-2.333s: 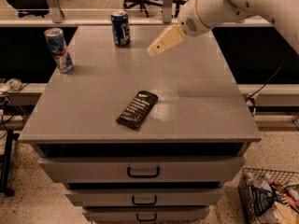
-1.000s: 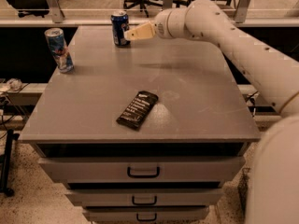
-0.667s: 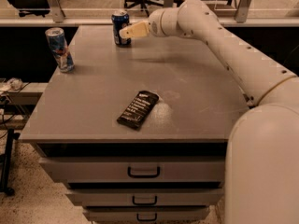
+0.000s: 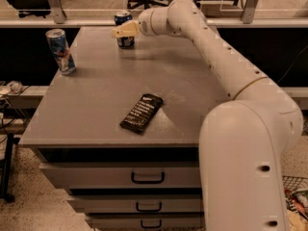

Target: Pick pepsi can

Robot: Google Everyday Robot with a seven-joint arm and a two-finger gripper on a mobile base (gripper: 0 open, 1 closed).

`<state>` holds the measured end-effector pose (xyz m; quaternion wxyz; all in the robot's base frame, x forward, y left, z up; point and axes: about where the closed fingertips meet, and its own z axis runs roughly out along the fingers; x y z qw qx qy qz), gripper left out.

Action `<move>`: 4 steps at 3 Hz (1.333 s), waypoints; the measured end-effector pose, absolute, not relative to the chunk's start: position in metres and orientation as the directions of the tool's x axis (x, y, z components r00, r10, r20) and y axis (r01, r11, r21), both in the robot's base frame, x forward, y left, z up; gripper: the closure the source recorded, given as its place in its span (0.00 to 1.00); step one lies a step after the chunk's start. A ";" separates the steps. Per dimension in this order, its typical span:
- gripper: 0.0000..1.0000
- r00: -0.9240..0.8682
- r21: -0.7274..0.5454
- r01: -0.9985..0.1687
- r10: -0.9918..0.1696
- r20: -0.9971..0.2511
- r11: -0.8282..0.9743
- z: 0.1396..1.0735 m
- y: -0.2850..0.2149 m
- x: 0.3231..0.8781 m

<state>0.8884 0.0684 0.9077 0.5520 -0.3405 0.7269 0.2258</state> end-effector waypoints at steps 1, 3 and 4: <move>0.18 -0.169 -0.044 -0.752 -0.256 -0.952 0.658 0.899 0.087 0.897; 0.64 -0.195 -0.039 -0.739 -0.269 -0.943 0.673 0.885 0.091 0.903; 0.87 -0.181 -0.032 -0.738 -0.242 -0.953 0.674 0.902 0.077 0.886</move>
Offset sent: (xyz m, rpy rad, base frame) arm 0.0244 0.0293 -0.0229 -0.0380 0.0338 -0.0141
